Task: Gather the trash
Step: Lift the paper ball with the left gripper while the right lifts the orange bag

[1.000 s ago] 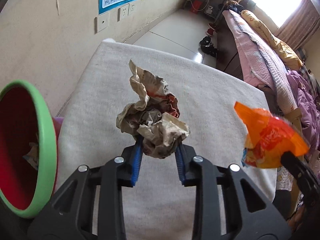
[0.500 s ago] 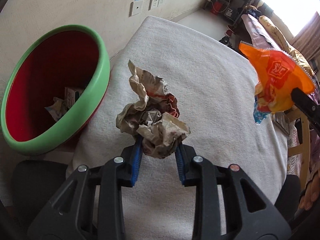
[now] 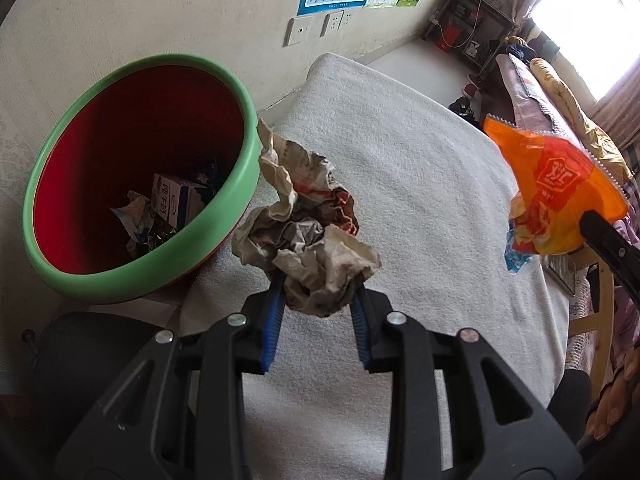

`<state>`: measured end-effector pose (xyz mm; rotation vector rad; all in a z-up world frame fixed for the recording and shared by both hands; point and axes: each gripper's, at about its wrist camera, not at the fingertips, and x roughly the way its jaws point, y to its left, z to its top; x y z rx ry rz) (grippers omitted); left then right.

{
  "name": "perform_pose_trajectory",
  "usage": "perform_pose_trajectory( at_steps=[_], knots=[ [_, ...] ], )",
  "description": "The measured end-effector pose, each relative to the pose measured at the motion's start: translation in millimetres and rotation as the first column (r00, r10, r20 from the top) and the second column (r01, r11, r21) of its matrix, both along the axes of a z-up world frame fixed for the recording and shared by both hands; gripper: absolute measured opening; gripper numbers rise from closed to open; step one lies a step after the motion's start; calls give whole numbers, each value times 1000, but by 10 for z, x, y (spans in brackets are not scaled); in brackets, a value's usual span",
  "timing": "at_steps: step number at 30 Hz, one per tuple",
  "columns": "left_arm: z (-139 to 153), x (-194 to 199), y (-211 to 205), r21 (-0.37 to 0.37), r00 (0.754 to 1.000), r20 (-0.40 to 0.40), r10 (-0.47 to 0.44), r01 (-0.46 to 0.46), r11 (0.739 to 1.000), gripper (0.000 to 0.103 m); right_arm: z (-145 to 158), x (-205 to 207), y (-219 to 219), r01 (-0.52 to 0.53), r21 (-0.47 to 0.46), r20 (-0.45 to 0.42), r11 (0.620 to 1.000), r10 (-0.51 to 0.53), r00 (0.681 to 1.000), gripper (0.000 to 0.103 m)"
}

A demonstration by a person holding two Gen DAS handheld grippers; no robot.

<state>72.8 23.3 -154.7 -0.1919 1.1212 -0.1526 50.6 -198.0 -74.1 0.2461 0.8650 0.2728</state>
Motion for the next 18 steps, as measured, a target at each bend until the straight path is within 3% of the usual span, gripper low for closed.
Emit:
perform_pose_trajectory(
  at_steps=[18],
  knots=[
    [-16,-29,26,-5,1000,-1,-3,3,1000,29,35,-12,78,-35,-4,2,999,35,999,6]
  ],
)
